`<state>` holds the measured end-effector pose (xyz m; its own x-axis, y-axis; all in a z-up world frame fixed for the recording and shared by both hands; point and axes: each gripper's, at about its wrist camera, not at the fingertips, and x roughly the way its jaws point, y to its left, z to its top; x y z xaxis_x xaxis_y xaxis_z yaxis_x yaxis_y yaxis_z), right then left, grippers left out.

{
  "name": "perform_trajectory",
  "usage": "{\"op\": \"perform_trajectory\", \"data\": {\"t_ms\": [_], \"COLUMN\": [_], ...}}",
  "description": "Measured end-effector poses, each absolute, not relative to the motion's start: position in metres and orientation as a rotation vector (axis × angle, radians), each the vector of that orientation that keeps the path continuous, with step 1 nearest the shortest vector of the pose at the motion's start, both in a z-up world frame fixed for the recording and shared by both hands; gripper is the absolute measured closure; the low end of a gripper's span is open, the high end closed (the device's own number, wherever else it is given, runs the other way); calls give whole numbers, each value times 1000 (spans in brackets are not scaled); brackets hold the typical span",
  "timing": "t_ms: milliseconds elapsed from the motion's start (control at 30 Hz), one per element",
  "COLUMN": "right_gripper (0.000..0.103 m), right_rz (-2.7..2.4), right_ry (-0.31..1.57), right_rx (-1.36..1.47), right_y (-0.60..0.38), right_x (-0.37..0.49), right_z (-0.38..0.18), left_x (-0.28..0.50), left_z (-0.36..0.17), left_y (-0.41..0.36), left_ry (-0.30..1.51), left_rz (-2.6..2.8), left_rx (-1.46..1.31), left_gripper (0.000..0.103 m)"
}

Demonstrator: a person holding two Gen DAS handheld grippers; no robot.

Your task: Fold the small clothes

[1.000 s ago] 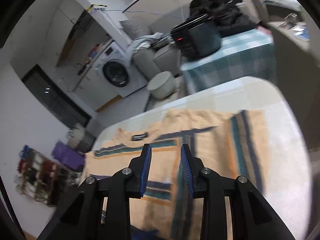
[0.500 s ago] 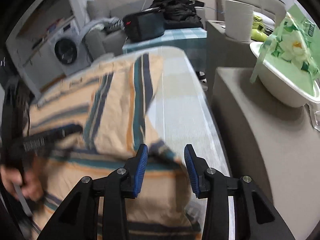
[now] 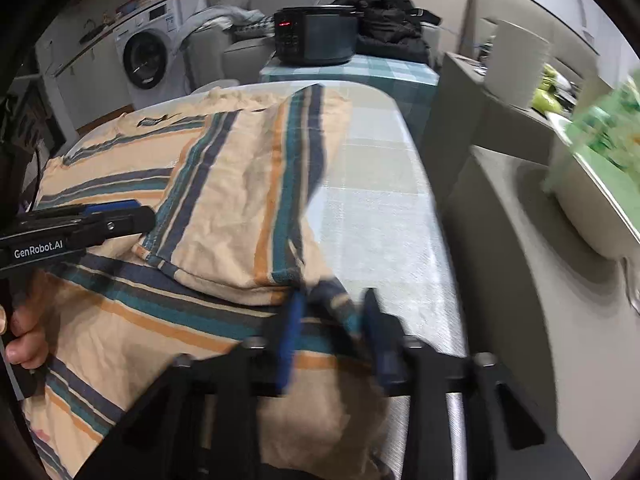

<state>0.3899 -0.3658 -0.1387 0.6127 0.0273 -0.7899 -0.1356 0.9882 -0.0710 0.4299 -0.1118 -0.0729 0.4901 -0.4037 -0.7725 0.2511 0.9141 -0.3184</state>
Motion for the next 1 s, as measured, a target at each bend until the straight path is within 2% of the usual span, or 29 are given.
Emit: {"op": "perform_trajectory", "data": {"t_ms": [133, 433, 467, 533, 600, 700, 767, 1000], "right_gripper": [86, 84, 84, 84, 84, 86, 93, 94], "right_rz": [41, 116, 115, 113, 119, 129, 121, 136], "right_ry": [923, 884, 882, 869, 870, 888, 904, 919], "right_rx": [-46, -102, -106, -110, -114, -122, -121, -88], "right_y": [-385, -362, -361, -361, -361, -364, -369, -379], "right_x": [383, 388, 389, 389, 388, 386, 387, 375], "right_z": [-139, -132, -132, -131, -130, -134, -137, -136], "left_x": [429, 425, 425, 426, 429, 427, 425, 419], "left_z": [-72, -74, -75, -76, -76, -77, -77, -76], "left_y": [-110, -117, -118, -117, -115, -112, -111, -101], "left_ry": [996, 1112, 1111, 1097, 1086, 1073, 1071, 1078], "left_rz": [-397, -517, -511, -480, -469, -460, -456, -417], "left_rx": [-185, -306, -304, -293, -300, -293, -276, -259], "left_gripper": [69, 70, 73, 91, 99, 103, 103, 103]}}
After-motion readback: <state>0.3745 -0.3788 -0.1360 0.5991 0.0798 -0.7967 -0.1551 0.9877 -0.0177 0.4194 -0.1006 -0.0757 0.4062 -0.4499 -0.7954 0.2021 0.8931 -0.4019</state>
